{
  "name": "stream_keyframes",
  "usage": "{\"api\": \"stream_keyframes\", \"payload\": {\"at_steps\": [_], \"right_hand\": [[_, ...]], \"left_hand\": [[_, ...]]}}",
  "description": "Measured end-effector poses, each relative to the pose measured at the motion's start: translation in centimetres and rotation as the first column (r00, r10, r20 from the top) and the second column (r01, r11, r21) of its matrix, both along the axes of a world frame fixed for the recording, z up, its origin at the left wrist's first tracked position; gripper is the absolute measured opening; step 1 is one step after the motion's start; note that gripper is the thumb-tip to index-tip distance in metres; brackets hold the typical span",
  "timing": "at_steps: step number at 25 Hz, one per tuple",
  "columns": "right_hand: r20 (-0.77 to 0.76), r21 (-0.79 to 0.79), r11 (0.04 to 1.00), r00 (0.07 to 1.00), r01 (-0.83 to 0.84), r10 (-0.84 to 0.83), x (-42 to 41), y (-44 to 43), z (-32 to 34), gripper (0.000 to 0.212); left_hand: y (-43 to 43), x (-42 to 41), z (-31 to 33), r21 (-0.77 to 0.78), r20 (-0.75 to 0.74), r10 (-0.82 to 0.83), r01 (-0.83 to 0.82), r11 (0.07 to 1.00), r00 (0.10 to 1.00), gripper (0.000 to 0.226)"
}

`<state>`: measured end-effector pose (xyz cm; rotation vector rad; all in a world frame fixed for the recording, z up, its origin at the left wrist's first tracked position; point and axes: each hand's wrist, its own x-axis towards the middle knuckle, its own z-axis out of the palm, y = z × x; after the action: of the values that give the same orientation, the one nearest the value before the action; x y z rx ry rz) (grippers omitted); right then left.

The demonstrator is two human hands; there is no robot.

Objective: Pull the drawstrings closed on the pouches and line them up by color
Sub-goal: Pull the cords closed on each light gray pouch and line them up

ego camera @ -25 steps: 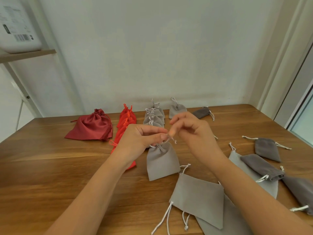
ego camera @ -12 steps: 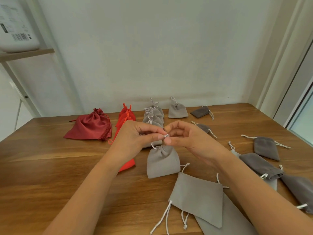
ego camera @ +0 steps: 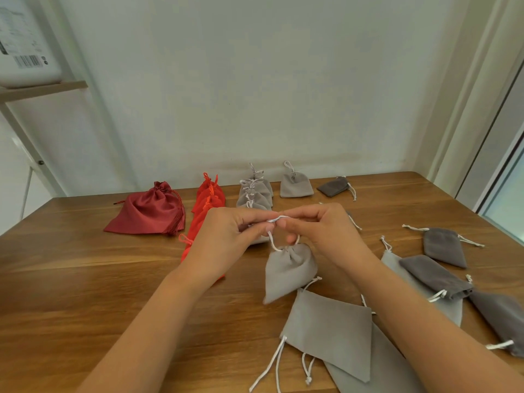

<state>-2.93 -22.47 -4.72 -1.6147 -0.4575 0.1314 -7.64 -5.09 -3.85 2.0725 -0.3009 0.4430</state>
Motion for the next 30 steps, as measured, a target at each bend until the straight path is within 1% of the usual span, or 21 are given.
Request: {"api": "stream_keyframes", "payload": {"at_steps": [2,4,6,8,9,11,13,14,15,16,17,18,19,20,21,23,24,28,30], "right_hand": [[-0.053,0.075,0.997,0.998,-0.017,0.021,-0.1,0.0,0.1,0.017],[-0.08,0.113,0.994,0.996,-0.016,0.025,-0.1,-0.1,0.3,0.019],[-0.115,0.166,0.986,0.993,0.014,0.005,-0.1,-0.1,0.4,0.02],[-0.238,0.285,0.957,0.971,0.055,0.015,0.1,0.0,0.4,0.023],[-0.324,0.389,0.919,0.943,0.067,0.069,0.2,0.1,0.4,0.024],[-0.46,0.605,0.785,0.864,0.136,0.204,0.8,-0.2,0.6,0.017],[-0.508,0.746,0.625,0.803,0.229,0.312,1.6,-1.1,0.9,0.014],[-0.504,0.789,0.559,0.79,0.255,0.349,1.9,-1.7,1.0,0.015],[-0.497,0.806,0.529,0.79,0.267,0.359,2.2,-2.2,1.2,0.018],[-0.498,0.797,0.539,0.8,0.272,0.334,2.4,-2.6,1.2,0.02],[-0.504,0.77,0.574,0.817,0.278,0.28,2.6,-2.8,1.2,0.023],[-0.509,0.737,0.61,0.833,0.29,0.218,2.7,-2.9,1.2,0.026],[-0.51,0.713,0.632,0.844,0.304,0.168,2.8,-3.0,1.1,0.028],[-0.51,0.702,0.638,0.849,0.317,0.139,2.9,-3.0,1.1,0.029],[-0.507,0.702,0.635,0.852,0.322,0.128,2.9,-3.1,1.1,0.03],[-0.499,0.711,0.628,0.857,0.317,0.132,3.0,-3.2,1.2,0.031],[-0.488,0.707,0.641,0.863,0.3,0.133,3.0,-3.2,1.2,0.032],[-0.348,0.604,0.785,0.931,0.134,0.11,2.6,-2.2,0.7,0.031],[-0.265,0.568,0.822,0.956,0.047,0.129,2.2,-1.7,0.5,0.03]], "left_hand": [[0.1,0.0,0.0,0.0,0.017,0.029,-0.029,1.0,0.999,0.027],[0.2,0.1,-0.1,0.018,0.031,0.055,-0.056,0.998,0.998,0.029],[0.2,0.2,-0.2,0.043,0.035,0.07,-0.071,0.997,0.997,0.029],[0.2,0.3,-0.3,0.062,0.026,0.071,-0.072,0.995,0.997,0.026],[0.1,0.2,-0.4,0.05,0.011,0.063,-0.063,0.997,0.998,0.024],[0.0,0.2,-0.4,-0.005,-0.026,0.035,-0.036,0.999,0.999,0.018],[0.1,0.3,-0.3,-0.003,-0.02,0.052,-0.052,0.999,0.998,0.016],[0.3,0.5,-0.1,-0.042,-0.018,0.061,-0.062,0.997,0.998,0.021],[0.4,0.5,0.1,-0.152,-0.042,0.044,-0.05,0.987,0.998,0.026],[0.5,0.5,0.4,-0.314,-0.078,-0.015,-0.01,0.949,0.997,0.029],[0.4,0.5,0.6,-0.487,-0.107,-0.114,0.048,0.872,0.988,0.029],[0.2,0.3,0.7,-0.638,-0.12,-0.217,0.092,0.764,0.969,0.028],[-0.1,0.2,0.8,-0.74,-0.124,-0.29,0.107,0.665,0.949,0.027],[-0.3,0.0,0.8,-0.796,-0.129,-0.329,0.1,0.597,0.936,0.028],[-0.5,0.1,0.6,-0.82,-0.137,-0.343,0.088,0.566,0.929,0.028],[-0.5,0.2,0.5,-0.827,-0.15,-0.329,0.064,0.559,0.932,0.026],[-0.4,0.4,0.5,-0.824,-0.153,-0.312,0.053,0.564,0.938,0.024],[0.0,0.7,0.3,-0.803,-0.171,-0.23,0.0,0.596,0.958,0.027],[0.1,0.7,0.3,-0.769,-0.2,-0.215,-0.017,0.64,0.956,0.023]]}}
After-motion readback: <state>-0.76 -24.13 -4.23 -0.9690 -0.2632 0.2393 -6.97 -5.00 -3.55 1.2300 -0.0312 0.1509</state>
